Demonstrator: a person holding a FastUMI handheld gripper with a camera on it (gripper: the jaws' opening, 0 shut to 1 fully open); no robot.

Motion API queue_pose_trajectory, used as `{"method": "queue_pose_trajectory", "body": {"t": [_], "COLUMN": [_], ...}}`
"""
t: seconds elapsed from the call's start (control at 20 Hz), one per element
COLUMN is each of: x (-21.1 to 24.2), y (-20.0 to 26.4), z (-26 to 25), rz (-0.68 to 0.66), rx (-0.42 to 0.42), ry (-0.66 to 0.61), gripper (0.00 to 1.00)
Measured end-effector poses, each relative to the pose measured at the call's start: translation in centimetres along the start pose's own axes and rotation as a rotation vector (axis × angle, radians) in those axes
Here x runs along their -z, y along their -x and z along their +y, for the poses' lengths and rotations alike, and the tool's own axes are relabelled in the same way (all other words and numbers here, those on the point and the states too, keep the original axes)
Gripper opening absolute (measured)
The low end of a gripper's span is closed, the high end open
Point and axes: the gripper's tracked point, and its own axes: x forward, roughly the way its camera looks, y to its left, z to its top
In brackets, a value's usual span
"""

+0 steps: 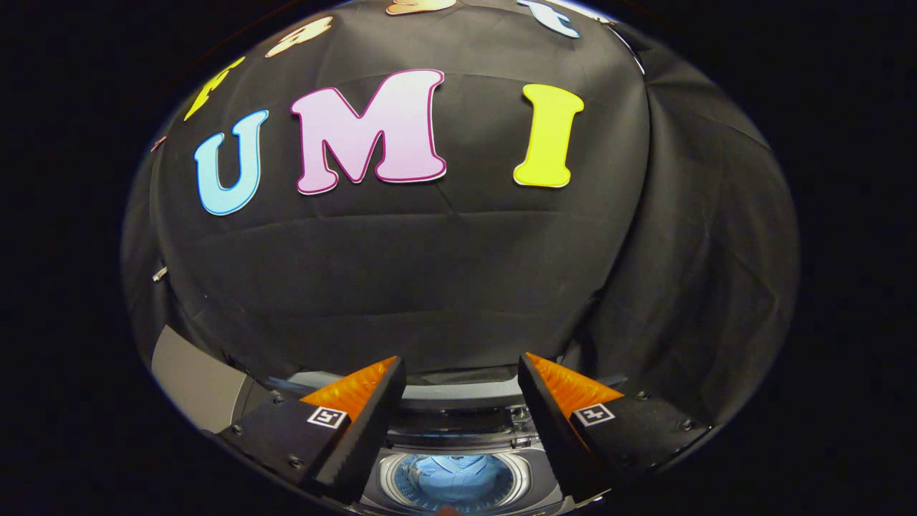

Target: Put the clothes into the washing machine and then close the washing machine lid.

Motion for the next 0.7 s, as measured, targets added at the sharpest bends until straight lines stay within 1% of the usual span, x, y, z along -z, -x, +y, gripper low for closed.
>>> {"method": "queue_pose_trajectory", "body": {"t": [0.25,0.4,0.6,0.7], "x": [0.7,1.7,4.0,3.8], "y": [-2.9,-3.7,-5.0,-4.6], "z": [0.7,1.0,1.2,1.3], "rz": [0.049,0.073,0.133,0.103], "rx": [0.001,-0.001,0.005,-0.008], "ry": [0.013,0.017,0.039,-0.009], "gripper": [0.99,0.99,0.99,0.97]}}
